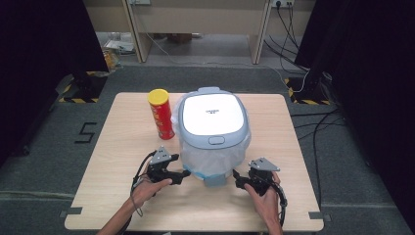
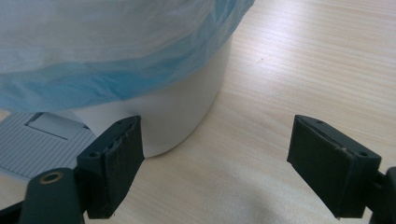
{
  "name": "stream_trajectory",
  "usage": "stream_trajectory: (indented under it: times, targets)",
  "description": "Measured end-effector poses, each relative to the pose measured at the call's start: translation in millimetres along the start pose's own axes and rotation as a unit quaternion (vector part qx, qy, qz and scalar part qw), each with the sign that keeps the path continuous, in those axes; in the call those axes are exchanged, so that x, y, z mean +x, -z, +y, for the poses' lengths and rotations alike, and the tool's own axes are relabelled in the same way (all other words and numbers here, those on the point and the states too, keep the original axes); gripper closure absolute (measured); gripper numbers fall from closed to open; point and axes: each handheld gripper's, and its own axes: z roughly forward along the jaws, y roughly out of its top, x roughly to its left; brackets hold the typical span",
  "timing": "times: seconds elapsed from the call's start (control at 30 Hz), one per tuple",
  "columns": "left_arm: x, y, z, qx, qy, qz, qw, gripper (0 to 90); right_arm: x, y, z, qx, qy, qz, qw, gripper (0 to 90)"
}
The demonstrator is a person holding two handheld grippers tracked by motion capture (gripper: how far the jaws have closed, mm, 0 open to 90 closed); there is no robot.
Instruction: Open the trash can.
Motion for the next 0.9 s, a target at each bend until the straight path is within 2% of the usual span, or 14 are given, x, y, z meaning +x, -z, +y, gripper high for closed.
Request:
stream_trajectory:
  times: [0.2, 0.37, 0.57, 0.63, 0.73, 0.77, 0.83, 0.9]
  targets:
    - [1.5, -2.3, 0.2, -0.007, 0.006, 0.005, 0.9999, 19.3, -2.1, -4.8, 2.5, -0.004, 0.001, -0.005, 1.0, 17.9]
    - [2.9, 3.2, -2.7, -0.003, -0.002, 0.009, 1.0, 19.4, -0.1, -2.6, 0.4, -0.004, -0.003, -0.006, 1.0, 19.0]
    - [14.6, 13.2, -16.4, 0.028, -0.013, 0.035, 0.9989, 19.2, 4.9, 4.2, -7.6, 0.01, -0.008, -0.004, 0.9999, 19.3]
    - [22.0, 18.0, -25.2, 0.05, -0.016, 0.047, 0.9975, 19.1, 12.7, 6.4, -14.5, 0.023, -0.001, 0.009, 0.9997, 20.0]
    - [28.5, 20.3, -32.1, 0.063, -0.01, 0.057, 0.9963, 19.1, 21.1, 8.0, -19.3, 0.024, 0.002, 0.027, 0.9993, 20.4]
    - [28.5, 20.3, -32.1, 0.063, -0.01, 0.057, 0.9963, 19.1, 21.1, 8.0, -19.3, 0.024, 0.002, 0.027, 0.9993, 20.4]
    - [33.0, 22.2, -36.9, 0.084, -0.03, 0.078, 0.9929, 19.1, 29.6, 9.4, -18.2, 0.017, 0.014, 0.039, 0.999, 20.9]
    - [34.8, 23.1, -38.2, 0.088, -0.031, 0.083, 0.9922, 19.1, 33.0, 9.8, -17.0, 0.015, 0.015, 0.044, 0.9988, 21.2]
